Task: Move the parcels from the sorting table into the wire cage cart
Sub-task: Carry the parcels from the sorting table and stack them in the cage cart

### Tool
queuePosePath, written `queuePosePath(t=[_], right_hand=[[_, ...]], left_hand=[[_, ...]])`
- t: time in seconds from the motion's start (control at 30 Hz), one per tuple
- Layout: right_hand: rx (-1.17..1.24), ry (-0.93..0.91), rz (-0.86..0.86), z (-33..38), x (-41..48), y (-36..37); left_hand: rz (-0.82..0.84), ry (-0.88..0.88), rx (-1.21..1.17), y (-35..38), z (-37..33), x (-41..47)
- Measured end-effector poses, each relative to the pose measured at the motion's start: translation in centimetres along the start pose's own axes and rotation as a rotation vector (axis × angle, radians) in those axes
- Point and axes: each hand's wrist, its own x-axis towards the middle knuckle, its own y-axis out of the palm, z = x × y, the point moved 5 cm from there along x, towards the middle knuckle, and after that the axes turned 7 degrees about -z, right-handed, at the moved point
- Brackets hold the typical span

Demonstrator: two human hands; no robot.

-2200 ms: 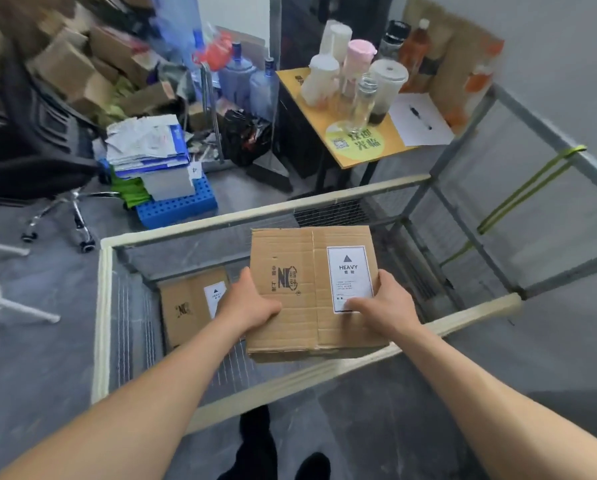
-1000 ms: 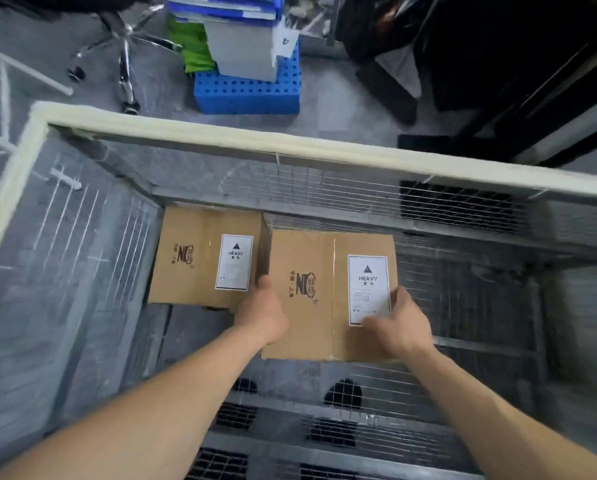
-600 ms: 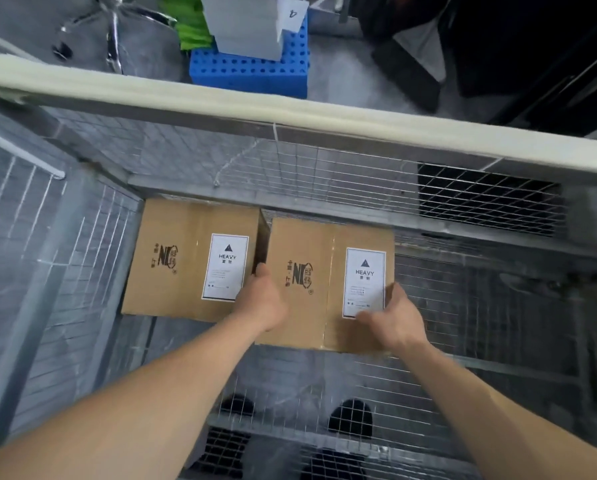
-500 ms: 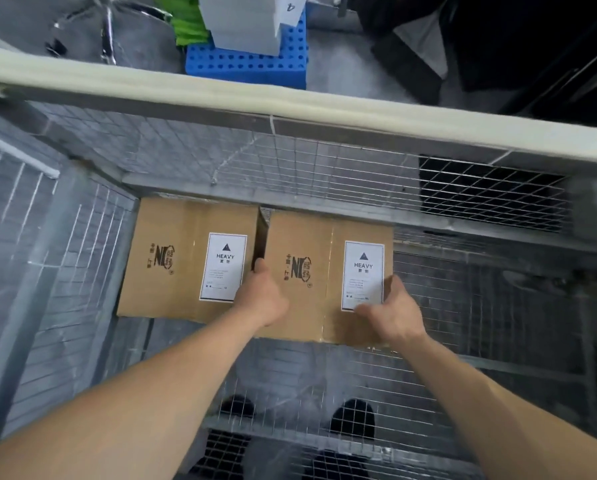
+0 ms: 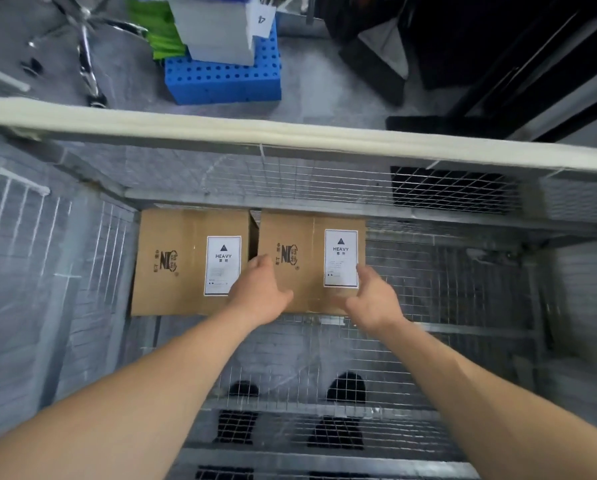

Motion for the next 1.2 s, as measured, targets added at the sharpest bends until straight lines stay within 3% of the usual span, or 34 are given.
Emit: queuePosePath(t=[0.3,0.63,0.9,1.2], right_hand=[[-0.257,-0.099,-0.06,5.6,-12.8,-8.4],[-0.335,0.007,-0.28,6.9,-28.2,-16.5],[-0.318,0.155,-0.46,3.5,-38.9,-21.3],[-0.217,0.317,-0.637,-2.5,-54.2,-21.2]], left_hand=[[0.027,0.304,0.266,-9.0,-4.6,-10.7],[-0.054,0.654,0.502,-17.6,-11.1,-22.6],[-0.084,0.886,0.544,-18.6,-16.6,-33.0],[-0.08,1.115,0.567,-15.3,-17.5,-46.3]])
